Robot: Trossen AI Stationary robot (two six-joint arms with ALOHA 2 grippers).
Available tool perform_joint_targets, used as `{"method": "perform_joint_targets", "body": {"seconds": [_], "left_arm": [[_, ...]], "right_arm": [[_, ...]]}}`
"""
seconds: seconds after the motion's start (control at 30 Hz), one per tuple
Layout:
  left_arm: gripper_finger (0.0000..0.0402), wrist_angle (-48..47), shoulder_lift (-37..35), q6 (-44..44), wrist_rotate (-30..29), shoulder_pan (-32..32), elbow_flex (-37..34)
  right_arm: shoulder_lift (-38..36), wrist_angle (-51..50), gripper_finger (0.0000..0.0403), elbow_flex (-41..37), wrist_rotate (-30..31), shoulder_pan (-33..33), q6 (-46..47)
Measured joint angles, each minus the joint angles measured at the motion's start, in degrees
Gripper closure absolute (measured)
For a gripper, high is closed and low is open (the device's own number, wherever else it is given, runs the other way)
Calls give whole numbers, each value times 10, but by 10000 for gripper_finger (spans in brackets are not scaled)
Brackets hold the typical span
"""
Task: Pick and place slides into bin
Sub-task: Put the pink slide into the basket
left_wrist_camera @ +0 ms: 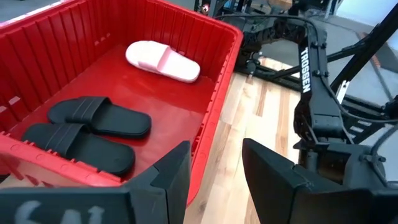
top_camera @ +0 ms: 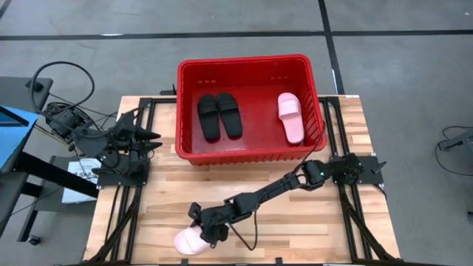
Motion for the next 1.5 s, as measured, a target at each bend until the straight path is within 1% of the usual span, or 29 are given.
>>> {"method": "perform_joint_targets", "body": {"seconds": [0.07, 0.17, 0.2, 0.27, 0.4, 0.47, 0.57, 0.7, 0.83, 0.93, 1.07, 1.17, 1.33, 1.43, 1.5], "left_arm": [[266, -8, 0, -4, 0, 0, 0], [266, -18, 0, -16, 0, 0, 0], [266, -19, 0, -18, 0, 0, 0], [266, -20, 0, -18, 0, 0, 0], [266, -27, 0, -19, 0, 0, 0], [266, -29, 0, -19, 0, 0, 0], [266, -31, 0, -19, 0, 0, 0], [266, -47, 0, -20, 4, 0, 0], [266, -60, 0, -22, 26, 0, 0], [266, -64, 0, -22, 43, 0, 0], [266, -63, 0, -21, 50, 0, 0], [266, -63, 0, -18, 50, 0, 0], [266, -63, 0, -7, 50, 0, 0], [266, -63, 0, 7, 50, 0, 0], [266, -62, 0, 14, 49, 0, 0]], "right_arm": [[12, -17, 288, 15, 21, 2, -1], [16, -73, 369, 43, 22, 2, 16], [15, -99, 384, 50, 19, 2, 33], [16, -118, 388, 61, 28, 1, 72], [12, -155, 397, 75, 66, -6, 140], [12, -173, 397, 88, 100, -9, 157], [13, -244, 399, 129, 157, -13, 179], [11, -330, 400, 191, 217, -14, 251], [-33, -346, 401, 176, 264, -6, 327], [-74, -369, 402, 190, 336, 8, 389], [-126, -364, 402, 190, 437, 22, 455], [-160, -345, 402, 189, 515, 27, 485], [-213, -278, 402, 189, 709, 16, 468], [-236, -252, 402, 189, 809, -2, 425], [-247, -231, 402, 190, 859, -21, 403]]}}
